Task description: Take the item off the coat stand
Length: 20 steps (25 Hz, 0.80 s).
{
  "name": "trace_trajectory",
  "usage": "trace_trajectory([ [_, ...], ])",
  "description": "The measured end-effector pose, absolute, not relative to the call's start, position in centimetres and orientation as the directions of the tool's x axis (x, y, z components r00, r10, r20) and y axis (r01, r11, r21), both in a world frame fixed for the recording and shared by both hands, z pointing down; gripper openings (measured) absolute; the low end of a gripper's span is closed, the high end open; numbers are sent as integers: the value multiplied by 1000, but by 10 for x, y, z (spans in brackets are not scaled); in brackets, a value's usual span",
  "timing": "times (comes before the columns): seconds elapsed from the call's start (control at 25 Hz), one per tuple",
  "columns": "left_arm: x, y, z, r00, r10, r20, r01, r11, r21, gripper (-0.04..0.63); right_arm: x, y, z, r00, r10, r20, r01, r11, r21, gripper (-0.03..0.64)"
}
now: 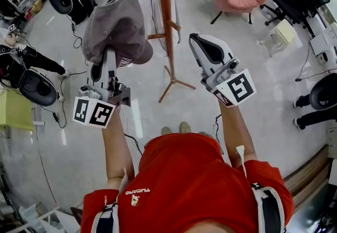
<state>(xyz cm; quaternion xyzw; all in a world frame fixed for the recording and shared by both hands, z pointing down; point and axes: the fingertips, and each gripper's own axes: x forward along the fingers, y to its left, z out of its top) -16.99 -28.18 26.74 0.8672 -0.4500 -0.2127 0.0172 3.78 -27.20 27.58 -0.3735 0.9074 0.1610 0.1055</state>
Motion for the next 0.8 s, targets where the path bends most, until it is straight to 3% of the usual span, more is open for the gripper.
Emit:
trace_trajectory([
  [0.8,-173,-270,273,499,-794,-347,-776,-588,230,18,38,-260,274,-704,-639,-309,-707,672,221,23],
])
